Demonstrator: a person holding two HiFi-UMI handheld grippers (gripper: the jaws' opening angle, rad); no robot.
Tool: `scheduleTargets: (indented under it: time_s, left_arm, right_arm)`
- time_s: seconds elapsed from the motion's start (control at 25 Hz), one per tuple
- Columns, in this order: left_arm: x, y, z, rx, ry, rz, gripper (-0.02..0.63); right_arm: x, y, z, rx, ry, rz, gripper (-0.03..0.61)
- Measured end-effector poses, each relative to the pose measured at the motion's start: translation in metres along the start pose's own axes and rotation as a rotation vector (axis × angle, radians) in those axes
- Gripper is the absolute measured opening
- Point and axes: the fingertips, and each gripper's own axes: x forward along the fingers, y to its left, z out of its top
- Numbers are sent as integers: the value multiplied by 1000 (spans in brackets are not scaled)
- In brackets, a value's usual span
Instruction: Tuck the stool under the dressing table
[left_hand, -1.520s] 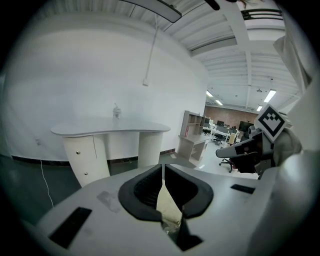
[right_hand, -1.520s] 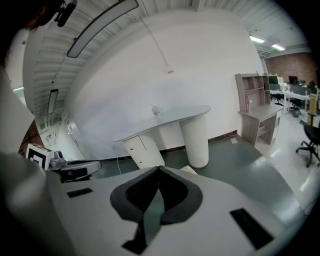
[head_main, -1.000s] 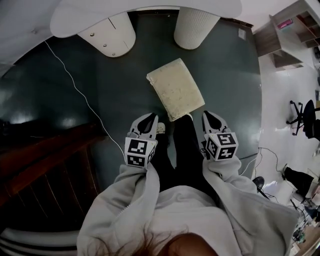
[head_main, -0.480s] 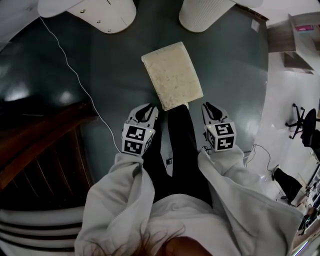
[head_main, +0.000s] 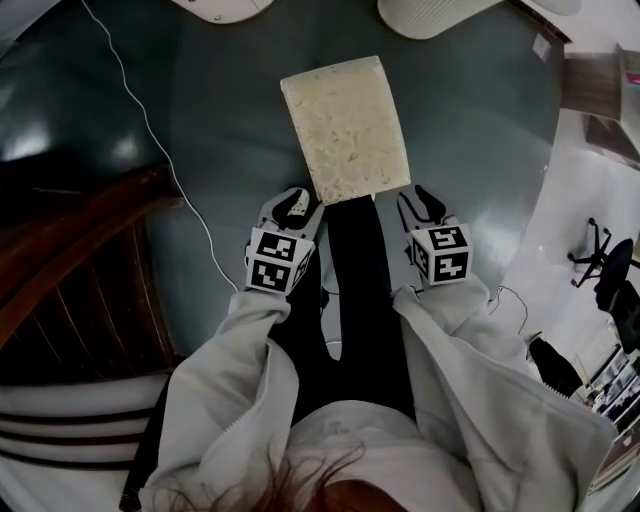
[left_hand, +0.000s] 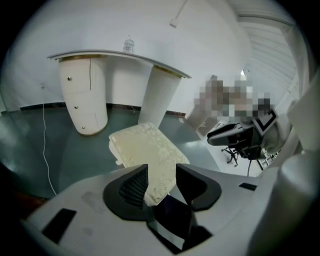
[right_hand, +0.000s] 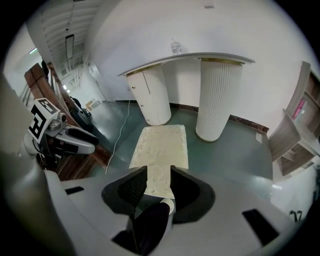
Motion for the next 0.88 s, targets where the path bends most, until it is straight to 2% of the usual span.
scheduleTargets:
  time_s: [0.48,0.88]
  left_arm:
    - [74,5,-83,-10,189,23,264]
    - [132,9,-138,3,311,76,311]
  right_arm:
    - [58,-29,-43,-154,86,28,270]
    - [109,-34,-88,-272,173,79,397]
